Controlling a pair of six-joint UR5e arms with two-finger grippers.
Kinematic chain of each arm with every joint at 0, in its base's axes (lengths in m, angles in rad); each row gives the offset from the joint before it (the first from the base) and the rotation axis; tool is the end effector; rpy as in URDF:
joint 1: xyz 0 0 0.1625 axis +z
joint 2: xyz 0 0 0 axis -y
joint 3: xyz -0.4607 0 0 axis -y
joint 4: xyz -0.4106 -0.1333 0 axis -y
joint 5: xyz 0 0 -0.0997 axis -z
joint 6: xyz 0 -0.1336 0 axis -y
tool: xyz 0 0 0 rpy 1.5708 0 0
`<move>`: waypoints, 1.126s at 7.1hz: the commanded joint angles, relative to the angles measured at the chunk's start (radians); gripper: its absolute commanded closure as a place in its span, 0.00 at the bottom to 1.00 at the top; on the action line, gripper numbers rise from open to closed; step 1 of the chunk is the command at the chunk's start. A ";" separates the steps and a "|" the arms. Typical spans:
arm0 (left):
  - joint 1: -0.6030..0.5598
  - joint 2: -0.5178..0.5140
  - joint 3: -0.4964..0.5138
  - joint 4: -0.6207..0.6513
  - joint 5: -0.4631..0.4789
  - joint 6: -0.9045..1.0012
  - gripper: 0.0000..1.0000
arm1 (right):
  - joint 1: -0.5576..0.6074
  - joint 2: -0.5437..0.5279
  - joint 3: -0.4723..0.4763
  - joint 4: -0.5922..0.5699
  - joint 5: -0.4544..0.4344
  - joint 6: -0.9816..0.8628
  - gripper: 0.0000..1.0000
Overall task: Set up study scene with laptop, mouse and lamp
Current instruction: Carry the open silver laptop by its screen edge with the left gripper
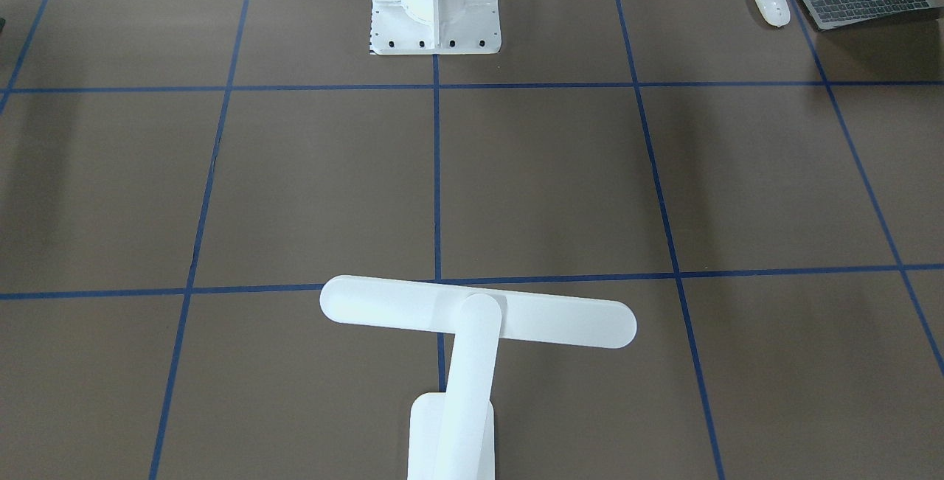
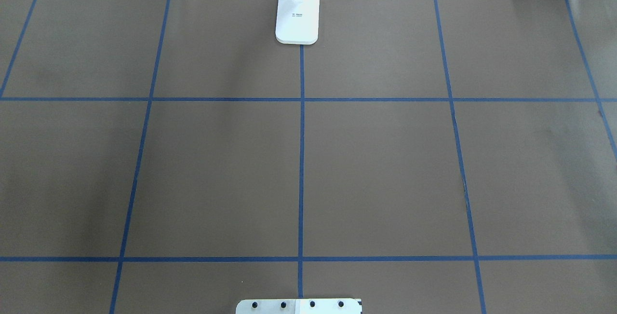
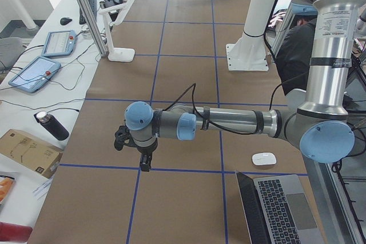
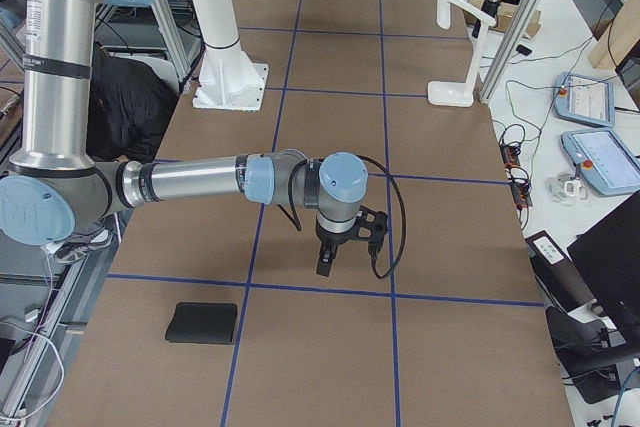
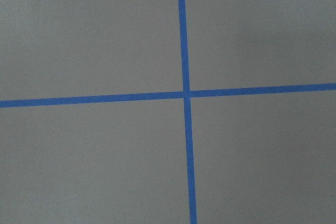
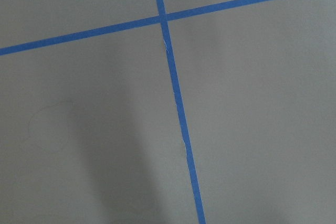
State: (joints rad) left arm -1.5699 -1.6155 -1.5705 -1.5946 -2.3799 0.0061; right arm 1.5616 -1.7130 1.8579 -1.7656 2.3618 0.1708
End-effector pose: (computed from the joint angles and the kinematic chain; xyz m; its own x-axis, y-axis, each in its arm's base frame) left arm -0.0361 -0.5366 0.6897 0.6901 0.0560 -0.7216 -0.0051 0.9974 0.0726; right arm 0.0343 -0.4362 0.6581 0.6948 0.1983 0.6914 -0.1105 0.9793 -0.1699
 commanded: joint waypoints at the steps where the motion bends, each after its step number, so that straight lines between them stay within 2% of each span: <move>1: -0.005 0.003 0.001 0.005 -0.001 -0.061 0.00 | 0.000 0.006 0.029 0.000 0.005 0.006 0.00; 3: -0.025 0.011 -0.012 0.028 0.005 -0.141 0.00 | -0.020 0.068 0.024 -0.006 0.010 0.006 0.00; 5: -0.053 0.045 -0.023 0.028 0.060 -0.320 0.00 | -0.028 0.076 0.020 -0.003 0.060 0.007 0.00; 7: -0.071 0.147 -0.042 0.028 0.108 -0.447 0.00 | -0.028 0.064 0.004 -0.002 0.089 -0.004 0.00; 8: -0.076 0.236 -0.090 0.024 0.111 -0.562 0.00 | -0.029 0.064 -0.002 -0.003 0.093 0.002 0.00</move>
State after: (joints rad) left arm -1.6361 -1.4718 -1.6173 -1.5675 -2.2797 -0.4245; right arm 1.5339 -1.6471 1.8630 -1.7677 2.4415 0.1696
